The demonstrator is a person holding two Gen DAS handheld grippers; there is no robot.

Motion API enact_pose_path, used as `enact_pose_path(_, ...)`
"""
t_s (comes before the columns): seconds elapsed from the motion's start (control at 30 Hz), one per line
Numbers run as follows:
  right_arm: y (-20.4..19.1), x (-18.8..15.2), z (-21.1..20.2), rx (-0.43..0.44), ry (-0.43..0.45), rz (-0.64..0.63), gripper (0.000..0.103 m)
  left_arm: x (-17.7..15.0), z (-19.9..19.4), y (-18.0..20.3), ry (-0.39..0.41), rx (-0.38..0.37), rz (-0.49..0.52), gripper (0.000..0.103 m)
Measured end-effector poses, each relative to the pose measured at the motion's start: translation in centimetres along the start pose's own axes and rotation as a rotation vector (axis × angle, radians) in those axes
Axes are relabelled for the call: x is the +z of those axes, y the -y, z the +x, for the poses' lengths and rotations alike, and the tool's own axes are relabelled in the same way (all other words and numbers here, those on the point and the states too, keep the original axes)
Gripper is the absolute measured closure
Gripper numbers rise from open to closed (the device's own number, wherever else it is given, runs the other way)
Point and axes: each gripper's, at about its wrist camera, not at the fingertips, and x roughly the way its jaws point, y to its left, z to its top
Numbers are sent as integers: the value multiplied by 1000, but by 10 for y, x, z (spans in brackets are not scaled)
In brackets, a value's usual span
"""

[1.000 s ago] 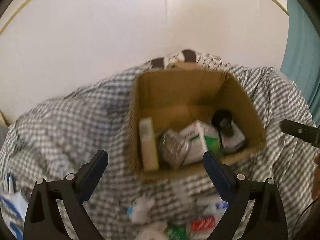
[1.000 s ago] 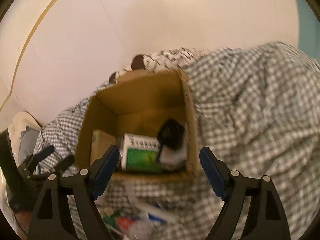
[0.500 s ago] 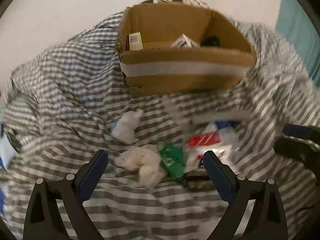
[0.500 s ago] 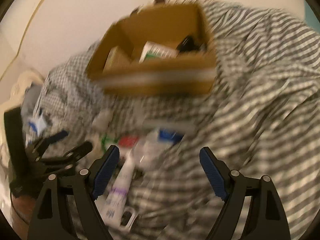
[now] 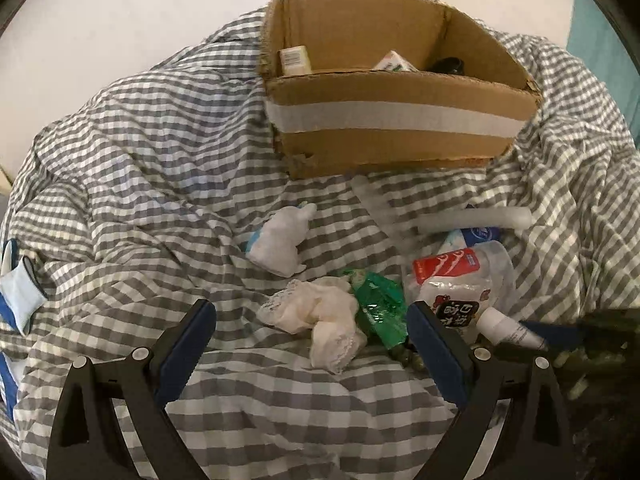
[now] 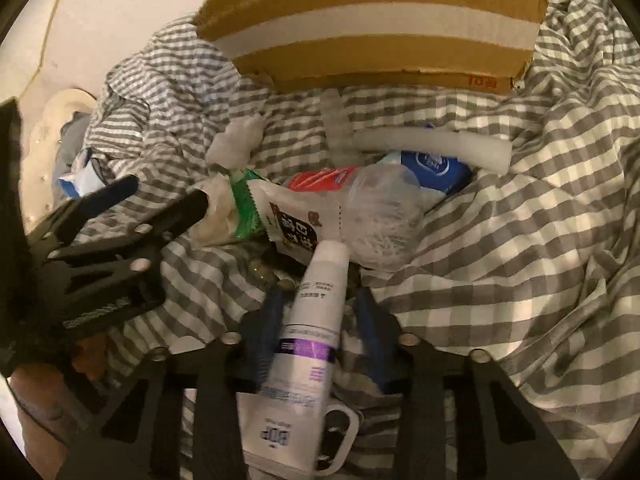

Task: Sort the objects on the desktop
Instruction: 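Grasp a white tube with the right tool while the left tool grasps a white packet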

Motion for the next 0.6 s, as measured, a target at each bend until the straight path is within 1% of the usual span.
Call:
enact_pose_path(0.03,3,1,-7,1,18,7,79,0,-1,3,1,-14,13,5)
enact_pose_path(0.07,9,3,-21,-12,59,15,79,0,-1,7,4,-29,23,5)
enact_pose_path(0.17,22,12,-45,-44,135,35,81,0,-1,23,3,-98,53,5)
enact_pose_path(0.23,32,14,-54,-40,152,60,81,0,3,37,-13,-135,82,5)
enact_pose_path(0.3,37,15,-52,-39,142,83,81,1,8,50,-18,-149,125,5)
enact_pose_path(0.33,39,16,-50,-22,126,88,81,1,11,56,-22,-139,153,5)
enact_pose_path(0.37,39,14,-48,20,111,96,80,0,13,59,-27,-122,170,5)
enact_pose_path(0.43,35,15,-49,61,100,79,68,-1,16,60,-34,-102,187,5)
enact_pose_path(0.47,28,15,-48,69,100,52,59,-1,16,57,-39,-97,184,5)
enact_pose_path(0.6,7,11,-27,80,40,-27,58,-3,17,34,-61,-68,154,5)
